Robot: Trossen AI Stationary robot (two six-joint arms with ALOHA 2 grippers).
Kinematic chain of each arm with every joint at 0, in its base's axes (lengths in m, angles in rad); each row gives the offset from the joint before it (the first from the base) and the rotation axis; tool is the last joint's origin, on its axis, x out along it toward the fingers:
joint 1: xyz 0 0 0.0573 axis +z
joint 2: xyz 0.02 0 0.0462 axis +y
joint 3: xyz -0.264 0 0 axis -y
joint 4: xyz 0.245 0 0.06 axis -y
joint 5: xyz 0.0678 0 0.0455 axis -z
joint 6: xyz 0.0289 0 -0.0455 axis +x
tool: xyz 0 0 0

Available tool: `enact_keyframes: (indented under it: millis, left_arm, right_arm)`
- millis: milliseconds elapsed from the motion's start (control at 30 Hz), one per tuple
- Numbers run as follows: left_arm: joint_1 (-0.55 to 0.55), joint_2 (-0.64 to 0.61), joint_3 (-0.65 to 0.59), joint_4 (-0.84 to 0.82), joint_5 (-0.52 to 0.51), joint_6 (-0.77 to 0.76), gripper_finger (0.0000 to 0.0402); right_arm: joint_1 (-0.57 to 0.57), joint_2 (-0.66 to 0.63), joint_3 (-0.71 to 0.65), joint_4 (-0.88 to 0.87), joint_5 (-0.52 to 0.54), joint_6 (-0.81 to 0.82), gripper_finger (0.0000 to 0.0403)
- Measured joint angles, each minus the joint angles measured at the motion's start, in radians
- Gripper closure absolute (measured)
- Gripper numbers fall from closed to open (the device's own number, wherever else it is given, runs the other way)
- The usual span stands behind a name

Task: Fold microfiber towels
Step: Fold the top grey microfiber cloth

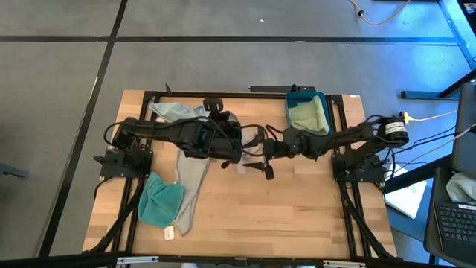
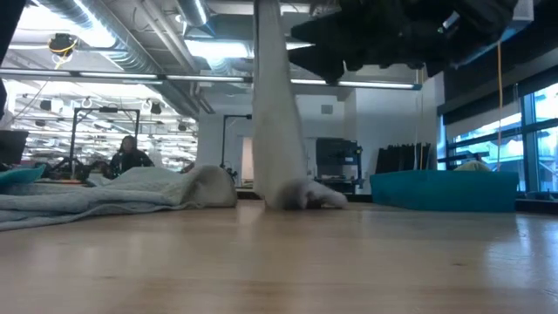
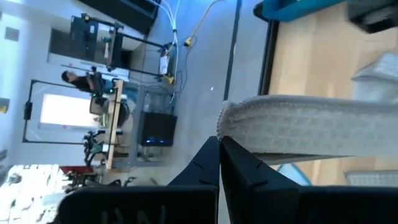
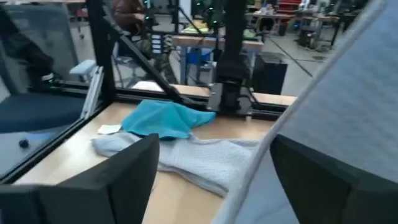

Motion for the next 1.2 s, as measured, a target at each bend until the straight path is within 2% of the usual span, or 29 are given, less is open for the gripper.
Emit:
enact_keyframes:
  millis: [100,233,400,633,733,933,1067,1200]
  left_arm:
    - [0.002,0.0,0.0,0.01,-0.033,0.017,0.0401]
    - [-0.002,0.0,0.0,0.058,-0.049,0.061,0.0401]
    - [0.0,0.0,0.0,0.108,-0.05,0.106,0.0401]
    - [0.0,0.0,0.0,0.119,-0.055,0.122,0.0401]
    - [0.0,0.0,0.0,0.118,-0.069,0.137,0.0401]
    - [0.0,-0.003,0.0,0.115,-0.092,0.148,0.0401]
    - [-0.003,-0.01,0.0,0.109,-0.099,0.144,0.0401]
    - [-0.008,-0.018,0.001,0.092,-0.101,0.12,0.0401]
  right_arm:
    - [0.003,0.023,0.0,-0.006,0.003,-0.034,0.0093]
    - [-0.007,0.093,0.0,0.026,0.059,-0.034,0.0111]
    - [-0.023,0.211,0.011,0.124,0.06,0.064,0.0133]
    - [-0.024,0.309,0.037,0.128,0.054,0.072,0.0141]
    - [-0.024,0.335,0.037,0.119,0.027,0.073,0.0141]
    - [-0.024,0.341,0.036,-0.012,0.018,0.064,0.0154]
    - [-0.024,0.34,0.035,-0.115,0.034,0.011,0.0216]
    - [-0.024,0.311,0.034,-0.16,0.043,-0.04,0.0333]
